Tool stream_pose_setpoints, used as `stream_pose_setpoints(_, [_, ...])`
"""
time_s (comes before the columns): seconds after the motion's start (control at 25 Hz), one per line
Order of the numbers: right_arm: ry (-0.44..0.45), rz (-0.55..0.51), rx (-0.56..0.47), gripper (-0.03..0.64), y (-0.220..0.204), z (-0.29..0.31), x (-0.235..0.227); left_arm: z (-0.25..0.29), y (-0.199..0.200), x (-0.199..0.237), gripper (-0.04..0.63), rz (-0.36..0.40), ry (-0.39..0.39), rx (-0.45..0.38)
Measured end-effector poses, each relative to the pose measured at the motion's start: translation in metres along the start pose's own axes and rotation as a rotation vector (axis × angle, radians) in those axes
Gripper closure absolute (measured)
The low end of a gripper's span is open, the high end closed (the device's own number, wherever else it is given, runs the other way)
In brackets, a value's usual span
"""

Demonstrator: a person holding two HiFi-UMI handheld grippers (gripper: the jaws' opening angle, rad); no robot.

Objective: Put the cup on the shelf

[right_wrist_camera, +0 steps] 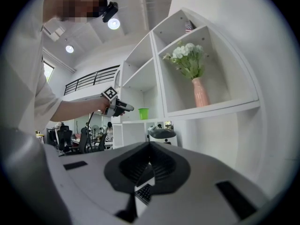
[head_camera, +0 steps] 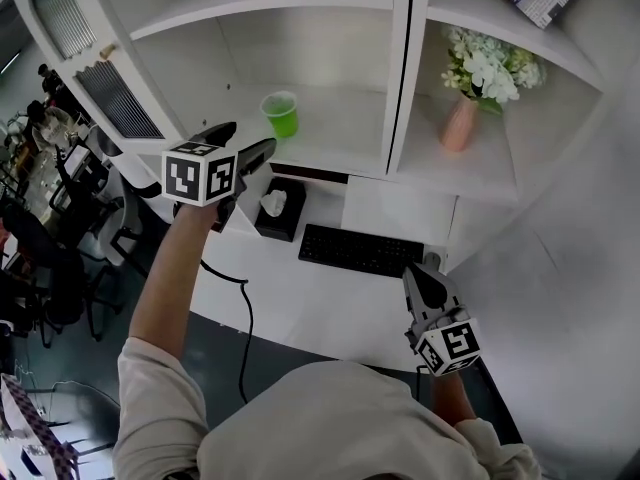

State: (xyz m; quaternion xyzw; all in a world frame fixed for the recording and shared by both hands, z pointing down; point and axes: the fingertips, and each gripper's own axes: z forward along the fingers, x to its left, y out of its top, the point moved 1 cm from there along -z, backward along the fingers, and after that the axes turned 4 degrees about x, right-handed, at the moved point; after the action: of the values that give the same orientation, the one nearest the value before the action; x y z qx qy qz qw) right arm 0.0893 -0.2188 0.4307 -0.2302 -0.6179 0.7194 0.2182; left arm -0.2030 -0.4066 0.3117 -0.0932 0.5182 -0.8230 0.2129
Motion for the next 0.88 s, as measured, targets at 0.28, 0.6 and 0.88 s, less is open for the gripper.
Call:
stream_pose_setpoints(0.28, [0.029, -0.023, -0.003, 0.612, 0.007, 0.001, 0.019, -0.047, -0.006, -0.013, 0.227, 0.002, -0.003, -0.068])
stream_pose_setpoints(0.6, [0.049, -0.049, -0.01, 0.612, 0.015, 0.001, 0.039, -0.1, -0.024, -0.031, 0.227, 0.011, 0.013, -0.151])
stream_pose_setpoints(0.88, [0.057, -0.066, -0.015, 0.613, 0.021, 0.0, 0.049, -0.138, -0.052, -0.056, 0.257, -0.004, 0.017, -0.217])
